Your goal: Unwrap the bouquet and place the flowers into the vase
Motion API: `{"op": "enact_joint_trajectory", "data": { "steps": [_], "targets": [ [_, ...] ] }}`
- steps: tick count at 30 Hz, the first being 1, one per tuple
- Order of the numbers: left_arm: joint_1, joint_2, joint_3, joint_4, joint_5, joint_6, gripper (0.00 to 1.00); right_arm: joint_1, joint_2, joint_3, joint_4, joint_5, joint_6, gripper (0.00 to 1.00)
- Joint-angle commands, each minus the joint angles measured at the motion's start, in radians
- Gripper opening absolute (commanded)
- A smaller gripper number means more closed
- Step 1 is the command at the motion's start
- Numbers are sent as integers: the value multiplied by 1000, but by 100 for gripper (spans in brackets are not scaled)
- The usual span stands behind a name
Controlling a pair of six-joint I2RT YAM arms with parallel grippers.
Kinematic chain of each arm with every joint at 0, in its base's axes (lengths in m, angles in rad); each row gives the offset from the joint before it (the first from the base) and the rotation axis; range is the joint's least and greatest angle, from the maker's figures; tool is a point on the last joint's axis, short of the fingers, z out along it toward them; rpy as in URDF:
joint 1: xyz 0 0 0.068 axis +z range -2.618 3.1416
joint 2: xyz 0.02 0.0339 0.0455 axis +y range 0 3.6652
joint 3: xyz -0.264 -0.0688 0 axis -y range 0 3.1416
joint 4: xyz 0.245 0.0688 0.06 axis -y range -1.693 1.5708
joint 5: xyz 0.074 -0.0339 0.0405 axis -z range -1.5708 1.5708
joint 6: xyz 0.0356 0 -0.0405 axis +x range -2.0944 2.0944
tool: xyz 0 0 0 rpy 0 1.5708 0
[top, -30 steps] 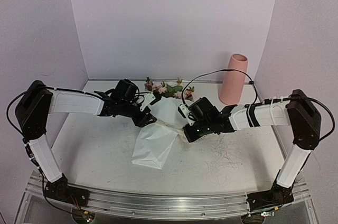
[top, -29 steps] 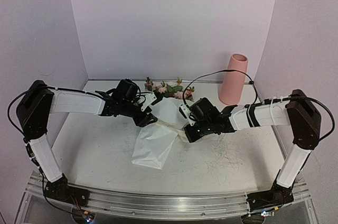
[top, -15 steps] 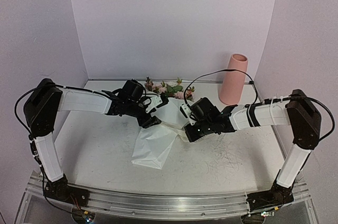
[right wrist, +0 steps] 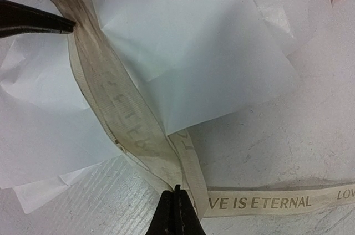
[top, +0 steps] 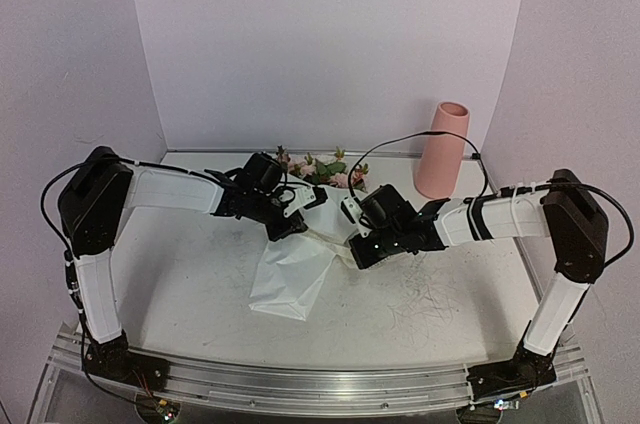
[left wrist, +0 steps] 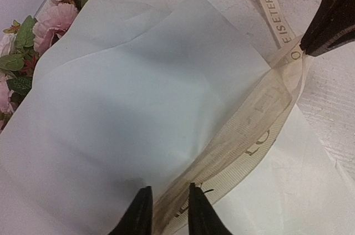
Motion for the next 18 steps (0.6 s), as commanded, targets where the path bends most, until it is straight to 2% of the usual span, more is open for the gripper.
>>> {"op": "enact_joint_trajectory", "data": {
  "steps": [1, 2, 3, 9, 18],
  "targets": [
    [-4, -11, 64, -6, -19, -5, 8, -3, -23, 17, -20, 28, 21, 0],
    [-5, -20, 65, -6, -18, -13, 2, -5, -24, 13, -20, 34, 27, 0],
    [-5, -30, 64, -6, -19, -23, 0, -8, -27, 9, -20, 38, 36, 0],
    [9, -85, 42, -3, -45, -112, 0, -52, -47, -36, -20, 43, 84, 0],
    [122, -155, -60, 56, -1, -383, 1, -115, -49, -82, -22, 18, 130, 0]
  ]
}}
